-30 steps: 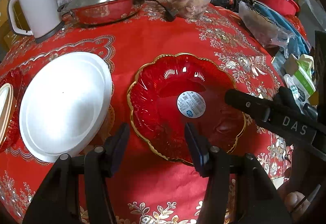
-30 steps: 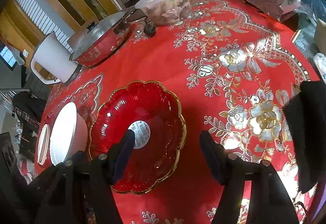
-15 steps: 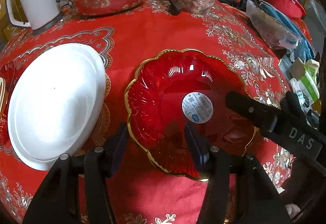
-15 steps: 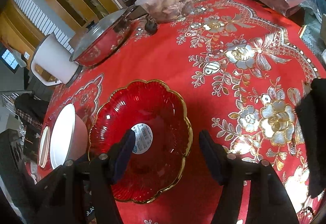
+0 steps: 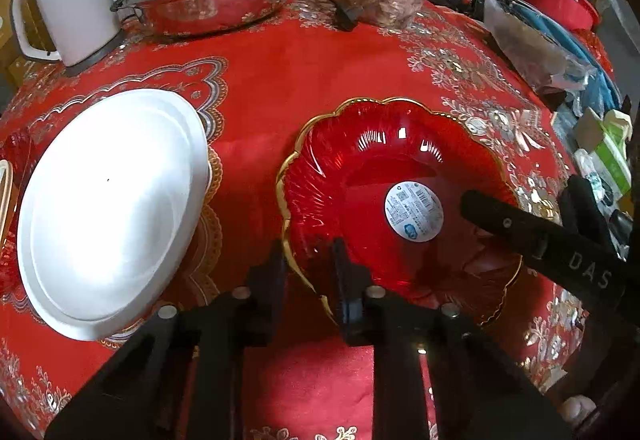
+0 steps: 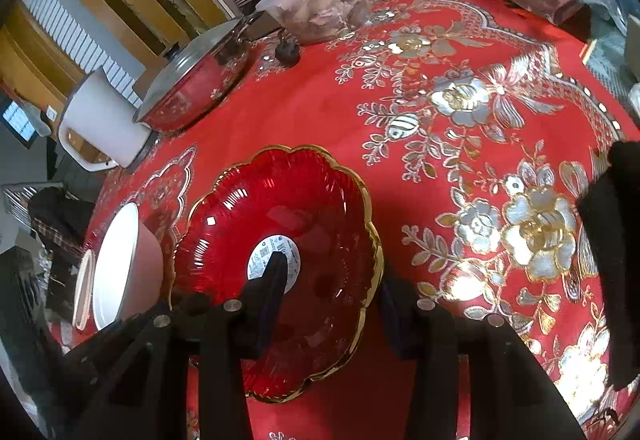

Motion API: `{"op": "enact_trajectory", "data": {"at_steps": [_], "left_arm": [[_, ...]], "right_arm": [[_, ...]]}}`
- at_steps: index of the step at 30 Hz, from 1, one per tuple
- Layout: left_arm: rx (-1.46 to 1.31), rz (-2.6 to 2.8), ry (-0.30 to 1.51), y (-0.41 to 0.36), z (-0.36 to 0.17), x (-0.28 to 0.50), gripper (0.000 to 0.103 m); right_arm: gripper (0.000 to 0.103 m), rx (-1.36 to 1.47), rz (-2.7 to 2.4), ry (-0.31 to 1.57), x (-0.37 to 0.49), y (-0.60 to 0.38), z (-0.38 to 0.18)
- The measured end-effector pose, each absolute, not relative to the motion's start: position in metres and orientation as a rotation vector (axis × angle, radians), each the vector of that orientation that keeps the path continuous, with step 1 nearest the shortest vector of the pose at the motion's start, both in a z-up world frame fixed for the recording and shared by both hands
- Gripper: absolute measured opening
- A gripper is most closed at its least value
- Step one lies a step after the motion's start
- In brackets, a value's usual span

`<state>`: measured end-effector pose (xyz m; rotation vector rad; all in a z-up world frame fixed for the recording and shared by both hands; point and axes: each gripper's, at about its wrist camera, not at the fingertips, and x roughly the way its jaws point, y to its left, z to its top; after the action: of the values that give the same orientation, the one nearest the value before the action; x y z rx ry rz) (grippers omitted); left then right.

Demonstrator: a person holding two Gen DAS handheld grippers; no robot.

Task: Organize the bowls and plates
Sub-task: 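Grasp the red scalloped bowl rim with both grippers and lift it, then carry the red scalloped bowl beside the plate stack and lower it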

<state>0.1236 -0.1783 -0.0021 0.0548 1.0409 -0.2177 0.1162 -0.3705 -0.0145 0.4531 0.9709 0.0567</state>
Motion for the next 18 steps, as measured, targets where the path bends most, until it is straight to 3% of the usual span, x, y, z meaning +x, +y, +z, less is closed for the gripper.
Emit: {"op": "enact_trajectory", "data": {"at_steps": [18], "left_arm": [[-0.001, -0.267, 0.975, -0.164, 0.035, 0.106, 0.015]], "right_arm": [[0.044, 0.422, 0.063, 0.924, 0.094, -0.364, 0.012]]}}
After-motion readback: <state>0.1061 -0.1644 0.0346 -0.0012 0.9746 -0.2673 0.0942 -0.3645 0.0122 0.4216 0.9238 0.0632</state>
